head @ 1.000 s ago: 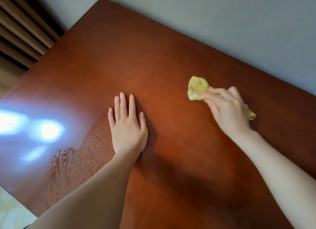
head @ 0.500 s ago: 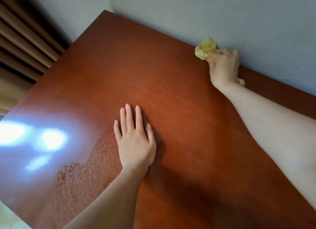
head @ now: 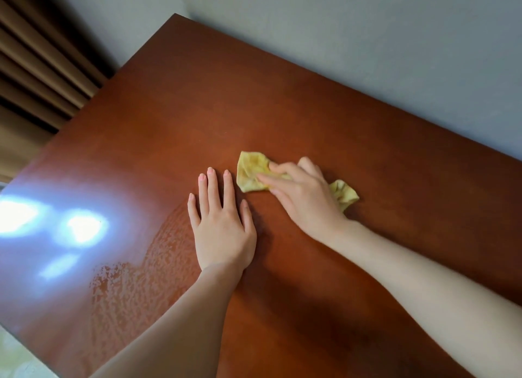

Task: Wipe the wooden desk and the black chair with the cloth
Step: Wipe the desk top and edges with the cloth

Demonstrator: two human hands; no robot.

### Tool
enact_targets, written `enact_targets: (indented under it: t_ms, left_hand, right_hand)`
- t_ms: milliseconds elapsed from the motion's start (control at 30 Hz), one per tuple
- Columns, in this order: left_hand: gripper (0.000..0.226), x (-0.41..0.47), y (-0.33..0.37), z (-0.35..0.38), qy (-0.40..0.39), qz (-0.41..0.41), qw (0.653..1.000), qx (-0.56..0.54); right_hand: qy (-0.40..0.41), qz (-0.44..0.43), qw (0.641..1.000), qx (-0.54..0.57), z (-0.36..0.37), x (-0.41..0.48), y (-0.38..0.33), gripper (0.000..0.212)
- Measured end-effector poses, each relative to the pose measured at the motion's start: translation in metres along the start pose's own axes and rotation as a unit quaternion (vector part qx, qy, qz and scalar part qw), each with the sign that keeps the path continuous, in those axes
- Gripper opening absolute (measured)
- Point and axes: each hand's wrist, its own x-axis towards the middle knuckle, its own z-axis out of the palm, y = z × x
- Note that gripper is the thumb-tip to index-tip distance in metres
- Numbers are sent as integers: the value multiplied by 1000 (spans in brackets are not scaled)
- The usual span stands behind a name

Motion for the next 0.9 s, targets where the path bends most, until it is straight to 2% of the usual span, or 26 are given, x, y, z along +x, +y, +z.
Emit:
enact_targets:
  t_ms: [200, 400, 600, 733, 900]
  left_hand:
    - [56, -1, -1, 1, -3, -1, 1000, -6]
    - [57, -2, -1, 1, -9, -1, 1000, -6]
    - [59, -1, 0, 1, -9, -2, 1000, -5]
    - [59, -1, -2, 1, -8, -5, 1000, -9]
    - [61, -1, 0, 0, -7, -2, 1000, -9]
  right_hand:
    - [10, 6, 1000, -20, -18, -50, 16, 32]
    - [97, 127, 983, -93, -46, -50, 81, 30]
    - [136, 237, 954, -123, -55, 3, 133, 29]
    - [116, 237, 954, -143, -47, 52, 142, 32]
    - [105, 213, 962, -133, -22, 111, 119, 32]
